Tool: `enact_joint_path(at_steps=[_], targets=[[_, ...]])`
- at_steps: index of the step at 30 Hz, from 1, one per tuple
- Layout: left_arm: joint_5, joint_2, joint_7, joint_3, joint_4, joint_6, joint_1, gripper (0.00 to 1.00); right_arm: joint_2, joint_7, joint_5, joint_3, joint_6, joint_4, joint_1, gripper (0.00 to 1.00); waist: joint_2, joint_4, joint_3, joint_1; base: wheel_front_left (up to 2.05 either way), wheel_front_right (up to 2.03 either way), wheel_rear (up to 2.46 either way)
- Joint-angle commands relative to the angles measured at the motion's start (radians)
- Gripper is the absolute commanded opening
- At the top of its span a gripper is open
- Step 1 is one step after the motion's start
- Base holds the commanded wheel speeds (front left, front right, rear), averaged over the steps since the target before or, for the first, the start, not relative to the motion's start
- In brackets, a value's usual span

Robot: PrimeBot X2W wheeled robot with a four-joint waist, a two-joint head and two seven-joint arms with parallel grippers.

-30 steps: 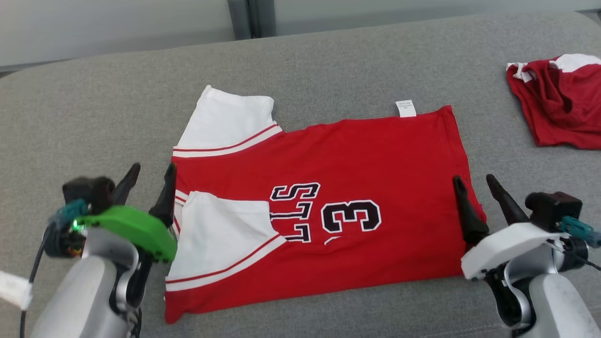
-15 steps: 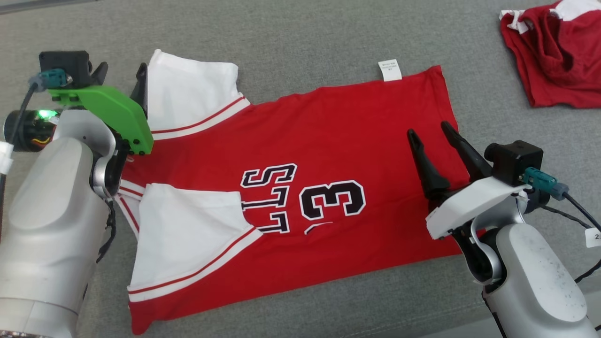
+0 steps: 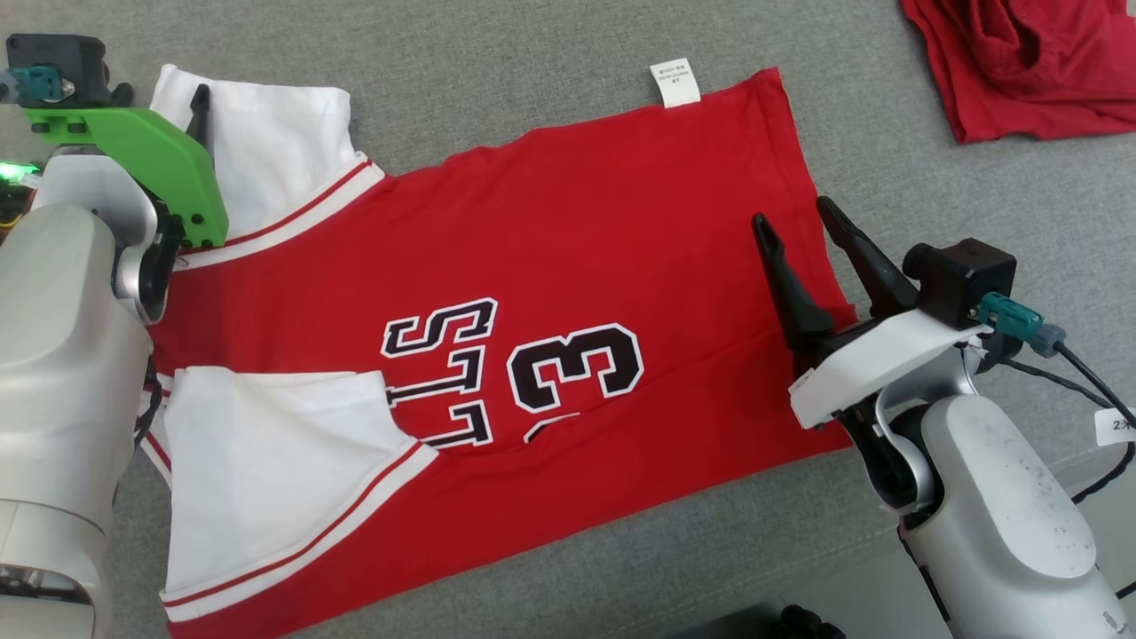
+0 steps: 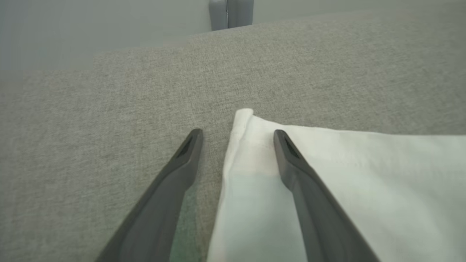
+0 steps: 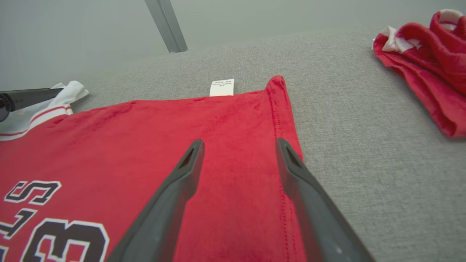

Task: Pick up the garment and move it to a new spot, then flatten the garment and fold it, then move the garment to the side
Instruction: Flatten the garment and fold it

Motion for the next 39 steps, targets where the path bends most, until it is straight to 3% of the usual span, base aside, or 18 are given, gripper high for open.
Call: enact_joint_path(at_steps=[1, 3, 4, 5, 6, 7, 8, 15, 22, 32, 38, 39], targets=[[0.011, 0.008, 0.006, -0.003, 0.014, -0.006, -0.018, 1.00, -0.003, -0.007, 0.005, 0.003, 0.000, 0.001, -0.016, 1.00, 0.0000, -0.013, 0.013, -0.0001, 0.00, 0.00, 0.00], [0.012, 0.007, 0.011, -0.009, 0.035, -0.011, -0.023, 0.97, -0.006, -0.009, 0.008, 0.005, 0.000, 0.001, -0.020, 1.00, 0.0000, -0.015, 0.014, -0.0001, 0.00, 0.00, 0.00], [0.012, 0.005, 0.011, -0.011, 0.043, -0.014, -0.025, 0.87, -0.007, -0.010, 0.009, 0.005, 0.000, 0.001, -0.022, 1.00, 0.0000, -0.015, 0.014, -0.0001, 0.00, 0.00, 0.00], [0.012, 0.004, 0.008, -0.013, 0.051, -0.018, -0.029, 0.49, -0.009, -0.011, 0.010, 0.004, 0.000, 0.001, -0.026, 1.00, 0.0000, -0.015, 0.014, -0.0001, 0.00, 0.00, 0.00], [0.012, 0.002, 0.005, -0.015, 0.057, -0.018, -0.032, 0.40, -0.011, -0.011, 0.012, 0.002, 0.000, 0.001, -0.029, 1.00, 0.0000, -0.014, 0.013, -0.0001, 0.00, 0.00, 0.00], [0.012, 0.000, 0.004, -0.017, 0.064, -0.022, -0.036, 0.11, -0.014, -0.010, 0.013, -0.001, 0.000, 0.000, -0.034, 1.00, 0.0000, -0.013, 0.013, -0.0001, 0.00, 0.00, 0.00], [0.012, -0.002, 0.000, -0.018, 0.068, -0.027, -0.040, 0.00, -0.019, -0.010, 0.010, -0.004, 0.000, 0.000, -0.039, 1.00, 0.0000, -0.010, 0.012, -0.0001, 0.00, 0.00, 0.00], [-0.004, -0.026, -0.079, -0.022, 0.065, -0.054, -0.051, 0.00, -0.077, 0.006, -0.044, -0.019, 0.000, 0.037, -0.105, 1.00, 0.0000, 0.036, -0.017, -0.0001, 0.00, 0.00, 0.00], [-0.041, -0.060, -0.180, -0.025, 0.015, -0.089, -0.011, 0.00, -0.152, 0.059, -0.090, -0.008, 0.000, 0.192, -0.219, 1.00, 0.0000, 0.107, -0.059, -0.0001, 0.00, 0.00, 0.00], [-0.083, -0.089, -0.247, -0.047, -0.103, -0.103, 0.063, 0.00, -0.227, 0.147, -0.062, 0.108, 0.000, 0.487, -0.403, 1.00, 0.0000, 0.205, -0.060, -0.0001, 0.00, 0.00, 0.00], [-0.092, -0.086, -0.245, -0.054, -0.147, -0.102, 0.083, 0.00, -0.242, 0.176, -0.006, 0.186, 0.000, 0.598, -0.470, 1.00, 0.0000, 0.223, -0.050, -0.0001, 0.00, 0.00, 0.00], [-0.094, -0.084, -0.244, -0.054, -0.154, -0.099, 0.086, 0.00, -0.245, 0.182, 0.006, 0.201, 0.000, 0.613, -0.479, 0.95, 0.0000, 0.223, -0.048, -0.0001, 0.00, 0.00, 0.00]])
